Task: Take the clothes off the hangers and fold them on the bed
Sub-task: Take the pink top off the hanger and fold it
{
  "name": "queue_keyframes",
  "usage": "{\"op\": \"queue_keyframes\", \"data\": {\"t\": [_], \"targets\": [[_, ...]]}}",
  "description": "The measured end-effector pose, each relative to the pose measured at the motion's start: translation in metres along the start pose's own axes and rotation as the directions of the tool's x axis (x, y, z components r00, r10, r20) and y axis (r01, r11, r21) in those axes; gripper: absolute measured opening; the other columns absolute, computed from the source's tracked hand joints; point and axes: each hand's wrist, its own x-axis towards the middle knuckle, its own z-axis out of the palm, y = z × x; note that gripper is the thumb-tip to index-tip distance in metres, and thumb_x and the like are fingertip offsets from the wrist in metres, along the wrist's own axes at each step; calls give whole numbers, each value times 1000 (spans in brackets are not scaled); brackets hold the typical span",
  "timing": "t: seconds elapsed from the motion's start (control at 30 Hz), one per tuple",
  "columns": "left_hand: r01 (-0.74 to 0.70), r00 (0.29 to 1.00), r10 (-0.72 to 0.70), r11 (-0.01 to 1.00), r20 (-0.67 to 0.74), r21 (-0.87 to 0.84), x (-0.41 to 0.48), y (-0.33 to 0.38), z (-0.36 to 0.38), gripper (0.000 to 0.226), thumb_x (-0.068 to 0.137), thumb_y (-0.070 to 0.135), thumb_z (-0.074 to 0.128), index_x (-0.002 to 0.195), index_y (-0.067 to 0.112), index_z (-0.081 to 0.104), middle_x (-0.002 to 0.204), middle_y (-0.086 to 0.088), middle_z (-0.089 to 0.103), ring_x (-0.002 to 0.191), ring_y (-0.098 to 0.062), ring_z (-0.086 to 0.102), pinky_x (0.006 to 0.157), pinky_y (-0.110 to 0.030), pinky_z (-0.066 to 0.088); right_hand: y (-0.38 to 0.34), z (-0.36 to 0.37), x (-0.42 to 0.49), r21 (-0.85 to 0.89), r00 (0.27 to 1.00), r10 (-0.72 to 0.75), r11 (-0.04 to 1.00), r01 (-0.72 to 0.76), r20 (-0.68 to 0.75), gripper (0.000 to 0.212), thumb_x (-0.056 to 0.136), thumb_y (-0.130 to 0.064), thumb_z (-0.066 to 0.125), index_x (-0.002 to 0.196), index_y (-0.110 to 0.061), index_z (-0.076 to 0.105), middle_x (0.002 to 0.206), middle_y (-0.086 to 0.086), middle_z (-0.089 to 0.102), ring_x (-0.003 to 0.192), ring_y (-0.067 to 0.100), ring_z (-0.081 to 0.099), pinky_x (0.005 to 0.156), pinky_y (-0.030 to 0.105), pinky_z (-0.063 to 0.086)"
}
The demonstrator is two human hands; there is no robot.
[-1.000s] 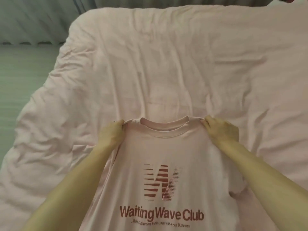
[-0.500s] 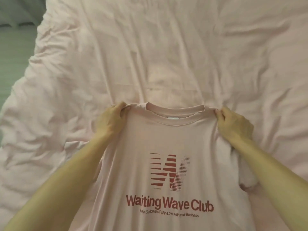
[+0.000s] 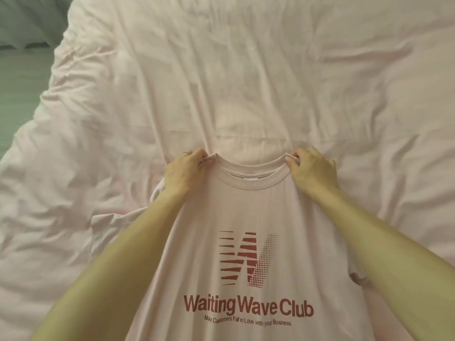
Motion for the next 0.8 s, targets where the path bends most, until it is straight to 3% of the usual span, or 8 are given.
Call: {"op": "queue_keyframes", "data": {"t": [0.13, 0.23, 0.33, 0.47, 0.6, 0.7, 0.77, 0.8], "targets": [[-11, 1000, 14, 993, -26, 114, -16, -13, 9, 37, 100, 45, 42, 135, 36, 50, 129, -6, 56, 127, -29, 45, 100, -42, 33, -12, 18, -29, -23, 987, -8, 1000, 5, -158, 38, 97, -38, 42, 122, -15, 59, 129, 12, 55, 120, 35, 47, 95, 45, 35], [-61, 992, 76, 987, -100, 150, -47, -34, 7, 49, 97, 40, 47, 146, 40, 37, 148, -3, 45, 136, -29, 38, 111, -42, 24, -34, 29, -74, -41, 956, -205, 979, 201, -212, 53, 88, -39, 51, 134, -13, 52, 145, 15, 46, 134, 35, 39, 105, 48, 27], [96, 984, -87, 994, -153, 55, -90, -71, 3, 53, 98, 44, 44, 150, 37, 33, 153, -3, 42, 140, -28, 35, 118, -46, 20, -67, 39, -122, -36, 937, -336, 942, 334, -99, 60, 86, -44, 55, 138, -14, 51, 150, 15, 43, 139, 32, 34, 109, 50, 28], [339, 891, -362, 932, -273, -130, -145, -132, -15, 52, 99, 46, 41, 148, 28, 39, 150, -8, 45, 139, -30, 37, 115, -46, 26, -130, 47, -161, 33, 910, -414, 910, 414, -9, 56, 85, -45, 55, 132, -14, 54, 144, 13, 49, 134, 32, 42, 105, 51, 39], [525, 805, -581, 791, -119, -313, -171, -188, -32, 57, 91, 47, 61, 138, 17, 48, 133, -16, 55, 127, -35, 46, 105, -47, 38, -198, 45, -165, 109, 852, -523, 848, 518, 17, 45, 89, -33, 62, 129, -13, 58, 138, 8, 56, 130, 28, 49, 100, 48, 46], [534, 822, -566, 736, 55, -416, -177, -208, -37, 51, 85, 57, 66, 119, 19, 59, 113, -4, 64, 110, -27, 57, 95, -42, 46, -246, 46, -160, 120, 786, -613, 788, 603, 76, 41, 92, -26, 58, 131, -15, 57, 137, 2, 56, 130, 24, 48, 99, 45, 44], [548, 820, -549, 674, 161, -494, -179, -221, -40, 47, 82, 62, 65, 108, 23, 61, 104, 3, 67, 100, -24, 62, 89, -40, 50, -283, 52, -157, 109, 736, -653, 756, 645, 179, 45, 94, -24, 53, 139, -19, 51, 141, 0, 52, 137, 22, 41, 105, 43, 37], [530, 839, -516, 696, 176, -485, -176, -222, -39, 41, 84, 61, 63, 103, 25, 62, 101, 4, 68, 99, -24, 64, 86, -38, 50, -294, 54, -153, 81, 724, -643, 759, 646, 249, 48, 95, -24, 51, 143, -21, 46, 144, -1, 49, 140, 21, 36, 109, 42, 31]]}}
